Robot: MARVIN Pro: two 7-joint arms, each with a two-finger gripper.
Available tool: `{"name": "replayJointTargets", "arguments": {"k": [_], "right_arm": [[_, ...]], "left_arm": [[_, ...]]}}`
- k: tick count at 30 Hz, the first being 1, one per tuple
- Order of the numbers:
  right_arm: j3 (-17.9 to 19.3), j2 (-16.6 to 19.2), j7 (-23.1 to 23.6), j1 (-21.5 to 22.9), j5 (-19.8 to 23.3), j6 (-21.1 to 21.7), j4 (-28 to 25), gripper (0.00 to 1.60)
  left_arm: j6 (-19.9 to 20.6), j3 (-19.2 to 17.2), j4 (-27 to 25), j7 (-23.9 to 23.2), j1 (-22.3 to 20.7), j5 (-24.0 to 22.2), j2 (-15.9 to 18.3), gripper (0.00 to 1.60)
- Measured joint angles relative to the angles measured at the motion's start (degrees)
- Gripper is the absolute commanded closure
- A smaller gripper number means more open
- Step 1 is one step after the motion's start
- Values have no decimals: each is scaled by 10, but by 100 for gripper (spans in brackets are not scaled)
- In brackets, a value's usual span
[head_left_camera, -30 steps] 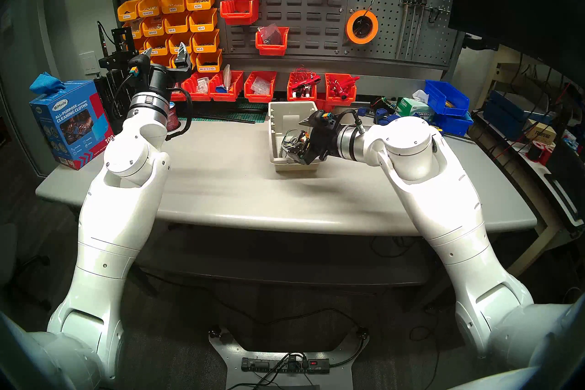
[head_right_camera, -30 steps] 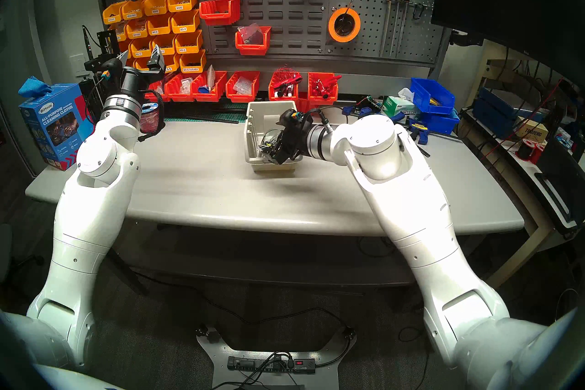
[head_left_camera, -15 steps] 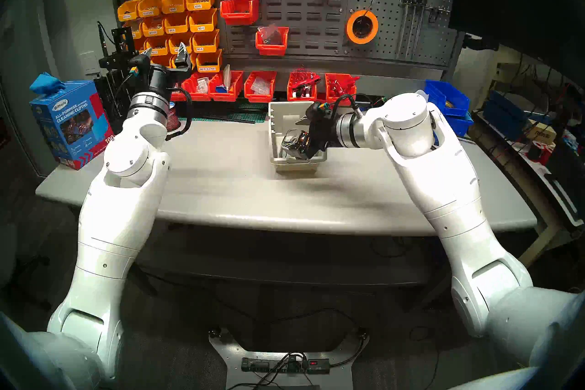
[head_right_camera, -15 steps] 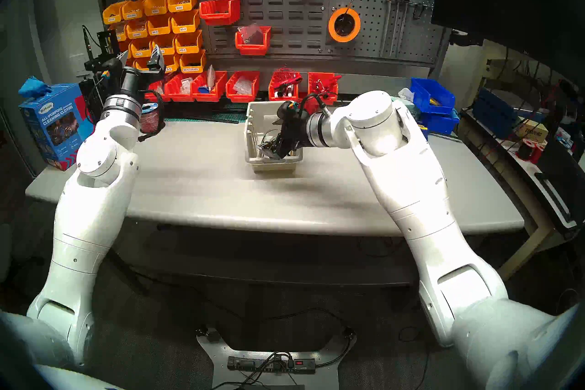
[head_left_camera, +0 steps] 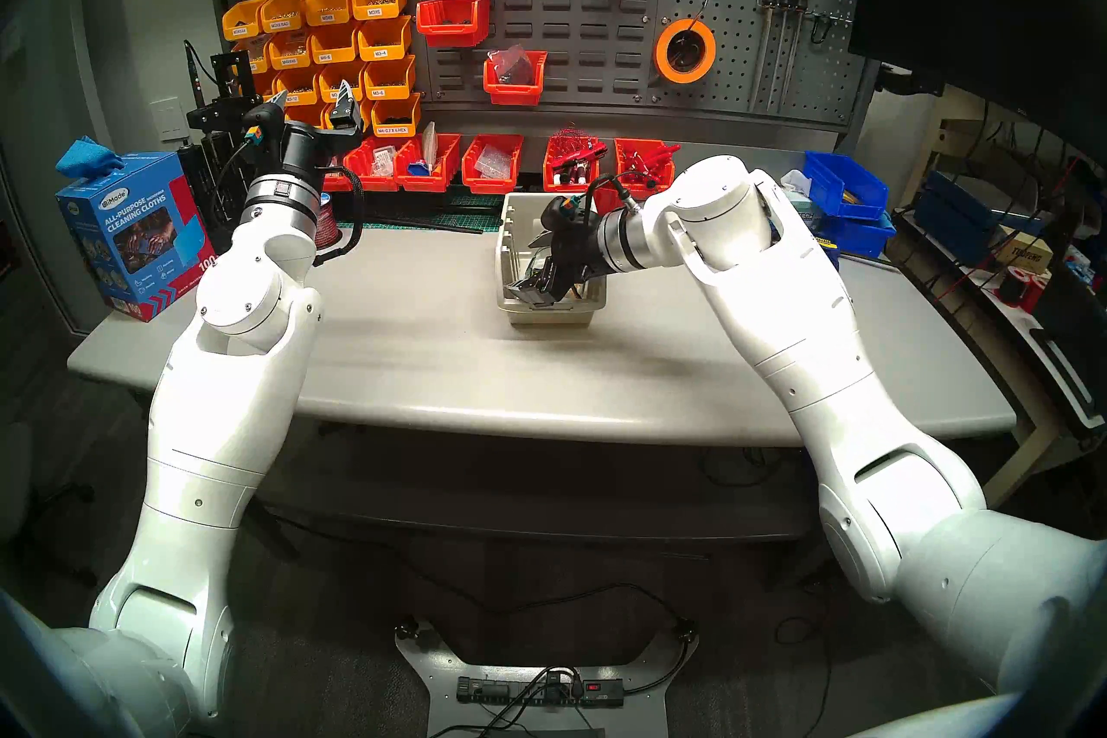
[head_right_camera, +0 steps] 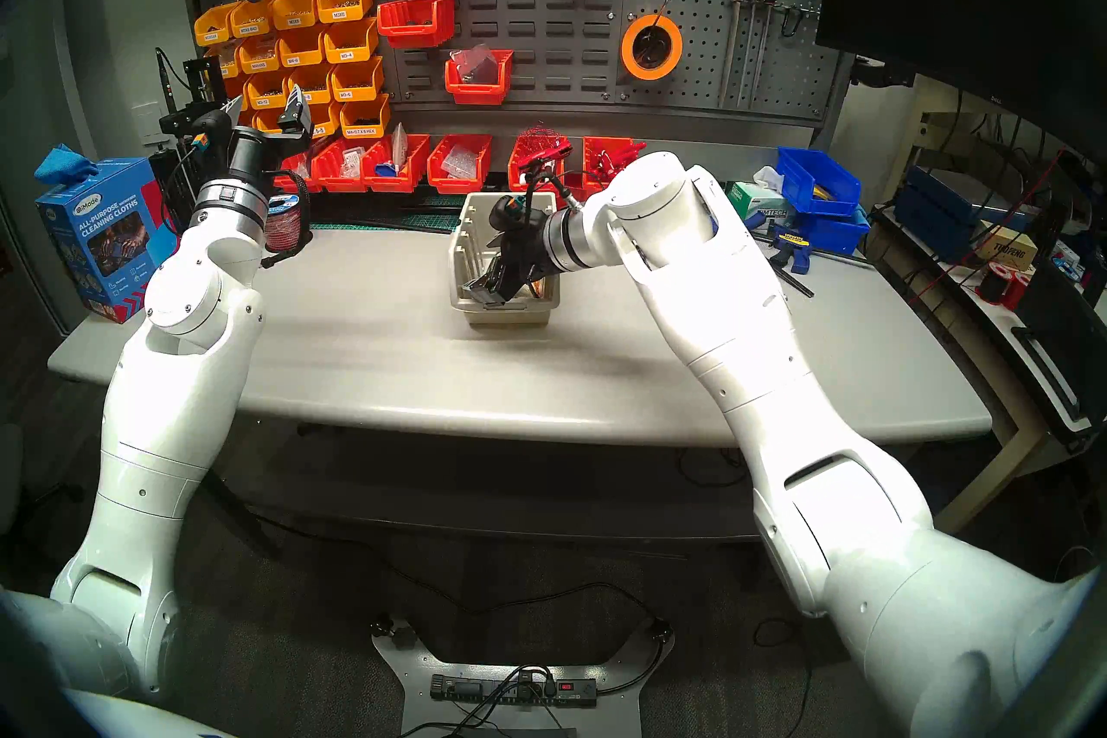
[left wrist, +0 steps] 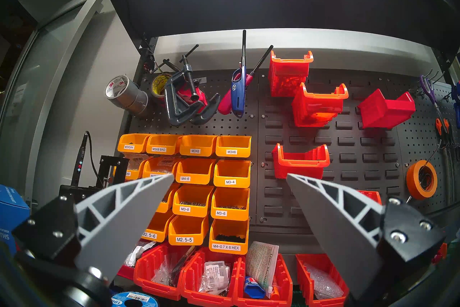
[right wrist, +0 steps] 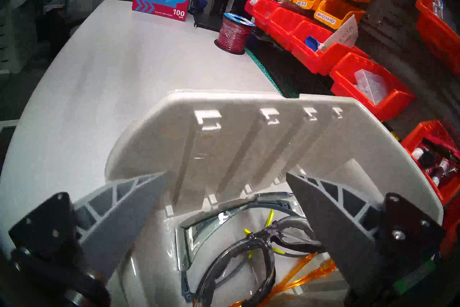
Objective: Take out tools from the storage box
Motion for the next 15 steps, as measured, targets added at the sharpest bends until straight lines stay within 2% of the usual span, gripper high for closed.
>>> {"name": "replayJointTargets", "arguments": {"k": [15], "right_arm": [[-50,-11,97,83,-65,8,49,0]], "left_arm": [[0,0,0,0,0,0,0,0]]}}
